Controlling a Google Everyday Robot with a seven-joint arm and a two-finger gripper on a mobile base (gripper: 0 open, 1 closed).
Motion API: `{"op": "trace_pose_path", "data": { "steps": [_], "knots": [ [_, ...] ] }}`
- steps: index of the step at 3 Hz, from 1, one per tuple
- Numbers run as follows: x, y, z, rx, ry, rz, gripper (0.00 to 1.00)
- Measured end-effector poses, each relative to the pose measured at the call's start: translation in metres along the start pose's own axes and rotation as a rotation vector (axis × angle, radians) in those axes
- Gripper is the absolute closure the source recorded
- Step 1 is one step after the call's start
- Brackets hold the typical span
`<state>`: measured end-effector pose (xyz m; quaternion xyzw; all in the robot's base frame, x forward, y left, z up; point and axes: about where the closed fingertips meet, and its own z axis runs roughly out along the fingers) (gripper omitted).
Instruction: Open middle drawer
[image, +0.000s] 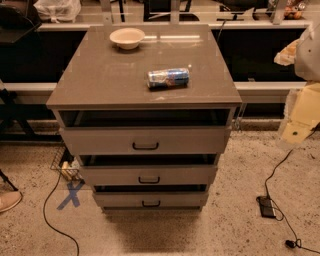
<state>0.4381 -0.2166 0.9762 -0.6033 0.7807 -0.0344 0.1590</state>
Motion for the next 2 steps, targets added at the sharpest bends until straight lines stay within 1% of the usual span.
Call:
{"op": "trace_pose_path", "data": {
  "steps": [1, 2],
  "knots": [
    [0.000, 0.000, 0.000, 0.000, 0.000, 0.000, 0.00],
    [0.007, 0.017, 0.027, -0.071, -0.066, 0.032, 0.00]
  ]
}}
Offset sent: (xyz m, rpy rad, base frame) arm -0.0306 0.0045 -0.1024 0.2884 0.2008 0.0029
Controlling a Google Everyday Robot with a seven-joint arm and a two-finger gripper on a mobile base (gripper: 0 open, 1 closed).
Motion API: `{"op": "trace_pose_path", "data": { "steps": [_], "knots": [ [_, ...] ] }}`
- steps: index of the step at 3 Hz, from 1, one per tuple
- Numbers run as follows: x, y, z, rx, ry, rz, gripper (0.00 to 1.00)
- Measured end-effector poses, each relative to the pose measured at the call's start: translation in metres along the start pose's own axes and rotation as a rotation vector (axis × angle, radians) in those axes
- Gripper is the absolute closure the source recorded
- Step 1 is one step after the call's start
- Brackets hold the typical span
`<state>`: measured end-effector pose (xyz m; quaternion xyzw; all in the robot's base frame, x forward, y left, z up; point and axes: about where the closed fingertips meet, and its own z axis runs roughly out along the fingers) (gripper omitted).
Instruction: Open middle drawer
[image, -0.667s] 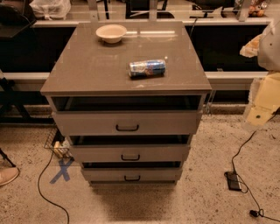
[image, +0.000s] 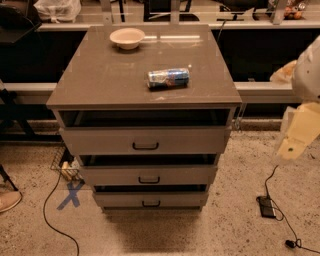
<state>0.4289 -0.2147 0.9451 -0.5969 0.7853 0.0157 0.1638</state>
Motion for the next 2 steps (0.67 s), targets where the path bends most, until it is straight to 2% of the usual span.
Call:
{"op": "trace_pose_path", "data": {
  "steps": [1, 2],
  "knots": [
    [0.012, 0.027, 0.058, -0.114, -0.129, 0.063, 0.00],
    [0.005, 0.055, 0.132, -0.227, -0.261, 0.135, 0.00]
  ]
}}
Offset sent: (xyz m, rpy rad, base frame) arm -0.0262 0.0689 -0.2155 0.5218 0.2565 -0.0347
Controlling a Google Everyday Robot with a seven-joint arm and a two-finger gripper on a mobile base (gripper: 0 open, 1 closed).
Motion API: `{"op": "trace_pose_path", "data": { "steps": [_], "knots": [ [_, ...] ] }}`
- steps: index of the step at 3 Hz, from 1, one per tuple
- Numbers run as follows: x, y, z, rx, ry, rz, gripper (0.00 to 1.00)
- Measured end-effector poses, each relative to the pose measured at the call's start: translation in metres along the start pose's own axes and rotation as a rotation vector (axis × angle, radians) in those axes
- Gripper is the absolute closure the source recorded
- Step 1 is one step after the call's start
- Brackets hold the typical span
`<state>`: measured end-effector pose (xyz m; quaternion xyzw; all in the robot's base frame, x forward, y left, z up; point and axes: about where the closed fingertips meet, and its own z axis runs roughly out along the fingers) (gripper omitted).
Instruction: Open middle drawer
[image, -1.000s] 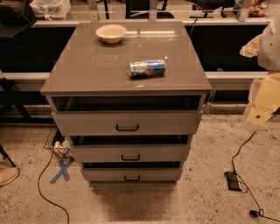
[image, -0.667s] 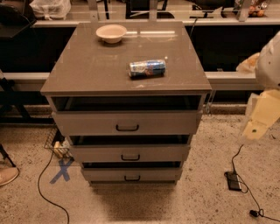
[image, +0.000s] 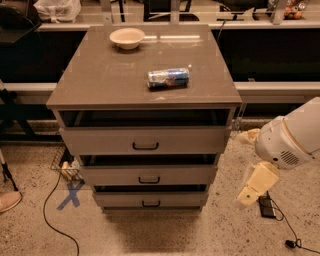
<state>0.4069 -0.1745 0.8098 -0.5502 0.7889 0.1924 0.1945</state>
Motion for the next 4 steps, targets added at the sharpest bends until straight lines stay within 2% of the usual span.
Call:
{"op": "trace_pose_path", "data": {
  "steps": [2, 3, 4],
  "knots": [
    [0.005, -0.002, 0.008, -0.003, -0.007, 0.018, 0.00],
    [0.021, -0.009, 0.051, -0.032, -0.065, 0.015, 0.00],
    [0.028, -0.018, 0.116, -0.044, -0.114, -0.059, 0.00]
  ]
}}
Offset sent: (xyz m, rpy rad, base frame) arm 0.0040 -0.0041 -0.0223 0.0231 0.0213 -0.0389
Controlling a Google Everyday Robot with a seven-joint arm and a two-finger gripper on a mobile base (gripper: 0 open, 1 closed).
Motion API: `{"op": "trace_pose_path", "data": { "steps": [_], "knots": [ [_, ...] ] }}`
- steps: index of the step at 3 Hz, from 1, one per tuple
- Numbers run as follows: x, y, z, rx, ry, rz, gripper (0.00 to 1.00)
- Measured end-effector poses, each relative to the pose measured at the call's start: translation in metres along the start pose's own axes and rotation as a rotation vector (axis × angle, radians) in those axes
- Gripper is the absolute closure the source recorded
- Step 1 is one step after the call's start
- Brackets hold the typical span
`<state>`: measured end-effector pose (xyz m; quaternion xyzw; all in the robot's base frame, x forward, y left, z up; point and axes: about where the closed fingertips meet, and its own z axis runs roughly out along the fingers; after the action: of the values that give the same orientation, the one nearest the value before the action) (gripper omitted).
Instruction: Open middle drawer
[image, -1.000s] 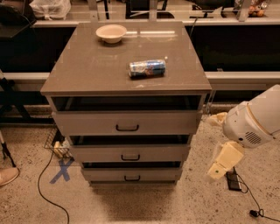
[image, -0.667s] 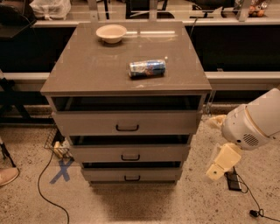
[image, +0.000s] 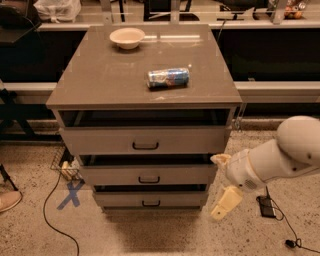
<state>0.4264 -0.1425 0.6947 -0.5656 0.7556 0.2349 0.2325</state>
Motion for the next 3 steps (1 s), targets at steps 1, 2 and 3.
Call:
{"op": "trace_pose_path", "data": {
  "steps": [1, 2, 3],
  "knots": [
    [-0.001, 0.000, 0.080, -0.025, -0.019, -0.073, 0.00],
    [-0.004, -0.016, 0.084, 0.041, -0.034, -0.068, 0.00],
    [-0.004, -0.015, 0.083, 0.037, -0.033, -0.068, 0.00]
  ]
}}
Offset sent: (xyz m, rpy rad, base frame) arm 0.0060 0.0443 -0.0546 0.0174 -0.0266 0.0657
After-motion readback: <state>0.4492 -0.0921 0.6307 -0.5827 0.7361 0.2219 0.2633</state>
